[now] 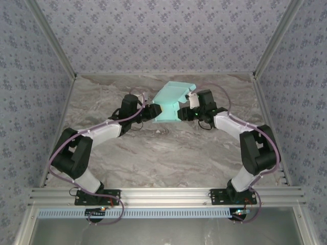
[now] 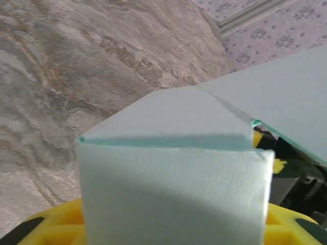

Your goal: Fold the paper box

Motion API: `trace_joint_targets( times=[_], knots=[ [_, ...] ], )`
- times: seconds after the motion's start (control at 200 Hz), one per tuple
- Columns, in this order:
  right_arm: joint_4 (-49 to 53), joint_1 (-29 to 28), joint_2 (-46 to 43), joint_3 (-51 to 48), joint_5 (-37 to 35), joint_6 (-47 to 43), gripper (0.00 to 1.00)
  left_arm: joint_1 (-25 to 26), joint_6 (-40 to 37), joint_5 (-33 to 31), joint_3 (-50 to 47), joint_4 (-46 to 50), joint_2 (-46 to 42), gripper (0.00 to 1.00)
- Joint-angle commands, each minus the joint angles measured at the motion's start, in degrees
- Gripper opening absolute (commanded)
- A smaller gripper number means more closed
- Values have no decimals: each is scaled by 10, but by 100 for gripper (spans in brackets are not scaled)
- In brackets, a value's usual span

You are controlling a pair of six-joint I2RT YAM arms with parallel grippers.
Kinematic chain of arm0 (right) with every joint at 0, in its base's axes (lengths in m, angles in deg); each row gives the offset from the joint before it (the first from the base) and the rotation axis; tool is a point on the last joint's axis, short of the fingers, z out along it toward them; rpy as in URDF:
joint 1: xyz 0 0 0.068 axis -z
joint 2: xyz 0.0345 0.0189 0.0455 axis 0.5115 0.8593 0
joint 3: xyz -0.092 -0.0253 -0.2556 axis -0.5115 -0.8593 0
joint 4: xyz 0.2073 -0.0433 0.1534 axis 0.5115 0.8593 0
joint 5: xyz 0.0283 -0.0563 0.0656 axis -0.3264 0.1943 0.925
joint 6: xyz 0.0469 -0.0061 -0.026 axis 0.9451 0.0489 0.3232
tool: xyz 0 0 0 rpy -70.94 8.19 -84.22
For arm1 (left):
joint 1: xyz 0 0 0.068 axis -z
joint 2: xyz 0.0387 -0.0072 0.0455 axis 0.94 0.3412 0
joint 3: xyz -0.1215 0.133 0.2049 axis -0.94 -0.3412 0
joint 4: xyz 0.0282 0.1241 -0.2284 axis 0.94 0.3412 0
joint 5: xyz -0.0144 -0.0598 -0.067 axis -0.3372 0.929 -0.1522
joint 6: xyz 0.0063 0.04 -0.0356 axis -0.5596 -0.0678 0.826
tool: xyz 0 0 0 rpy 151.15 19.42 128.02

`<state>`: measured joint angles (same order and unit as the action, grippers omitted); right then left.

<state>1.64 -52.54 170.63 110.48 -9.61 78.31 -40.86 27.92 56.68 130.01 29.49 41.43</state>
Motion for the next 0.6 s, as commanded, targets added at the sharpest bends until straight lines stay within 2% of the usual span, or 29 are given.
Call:
trace_joint_targets(
  times=[0.0,0.21,0.3,0.34,0.375,0.515,0.595],
  knots=[
    [43,-22,34,28,-43,-19,40,-1,-14,21,19,-24,-24,37],
    [70,-49,81,67,-74,-15,39,0,-16,21,18,-26,-22,37],
    [74,-55,91,76,-98,-11,31,-1,-12,23,15,-30,-21,37],
    [90,-60,98,88,-120,-12,25,0,-12,23,13,-31,-22,37],
    [110,-71,104,92,-148,-16,23,0,-11,22,13,-30,-22,37],
    [135,-114,119,129,-240,-23,23,0,-14,23,14,-30,-26,37],
    [185,-129,137,155,-337,37,24,0,-14,22,14,-29,-26,37]
  ],
)
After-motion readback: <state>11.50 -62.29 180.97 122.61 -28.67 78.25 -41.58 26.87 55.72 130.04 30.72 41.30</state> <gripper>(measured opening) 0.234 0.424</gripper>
